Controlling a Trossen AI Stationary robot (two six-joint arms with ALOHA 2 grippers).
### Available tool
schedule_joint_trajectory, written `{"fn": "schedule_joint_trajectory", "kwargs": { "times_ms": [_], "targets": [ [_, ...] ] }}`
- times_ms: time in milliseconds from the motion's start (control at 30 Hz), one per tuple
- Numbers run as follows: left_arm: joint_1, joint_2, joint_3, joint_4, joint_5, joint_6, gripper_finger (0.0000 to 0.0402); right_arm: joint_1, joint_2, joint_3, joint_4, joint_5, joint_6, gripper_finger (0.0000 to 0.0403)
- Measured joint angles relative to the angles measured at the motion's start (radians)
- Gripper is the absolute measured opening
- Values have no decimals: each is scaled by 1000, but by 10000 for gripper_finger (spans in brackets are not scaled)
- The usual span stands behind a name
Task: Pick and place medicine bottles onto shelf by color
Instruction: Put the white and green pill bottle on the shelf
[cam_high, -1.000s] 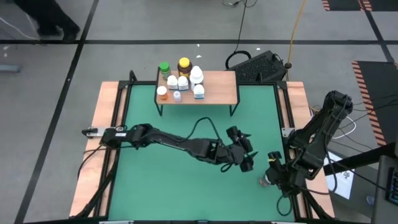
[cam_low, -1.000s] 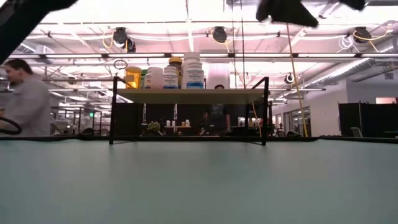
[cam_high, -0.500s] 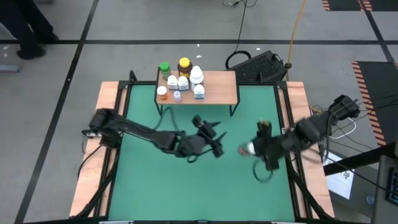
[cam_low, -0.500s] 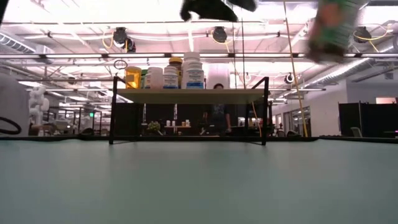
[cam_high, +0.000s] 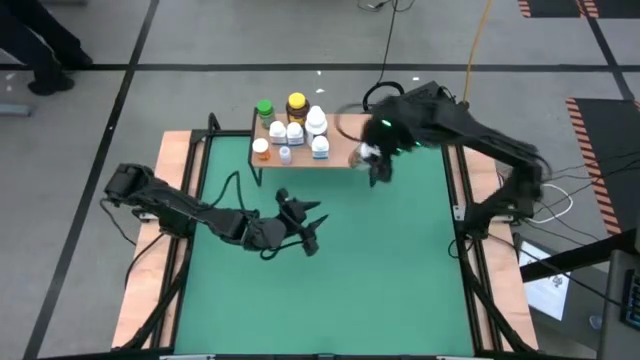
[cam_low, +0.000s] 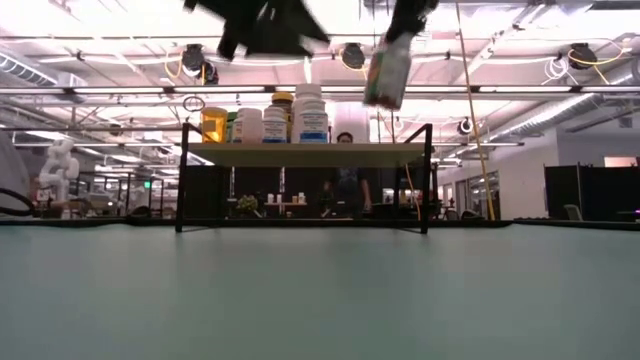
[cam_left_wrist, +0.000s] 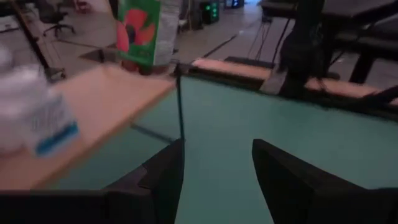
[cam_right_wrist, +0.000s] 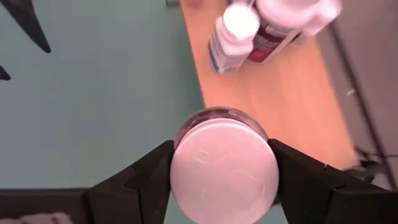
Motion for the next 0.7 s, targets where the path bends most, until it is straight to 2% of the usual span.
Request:
{"fn": "schedule_joint_trajectory", "kwargs": {
  "times_ms": [133, 267, 567, 700],
  "targets": [
    [10, -2, -148, 200, -13, -6, 191, -126, 160, 125, -45, -104, -69, 228],
    [16, 1, -234, 228, 1, -59, 191, -210, 276, 233, -46, -124, -115, 229],
    [31, -1, -270, 252, 9, -61, 191, -301, 391, 328, -105, -210, -221, 230],
    [52, -1, -269, 249, -4, -81, 191, -316, 394, 328, -62, -304, -242, 231]
  ]
}}
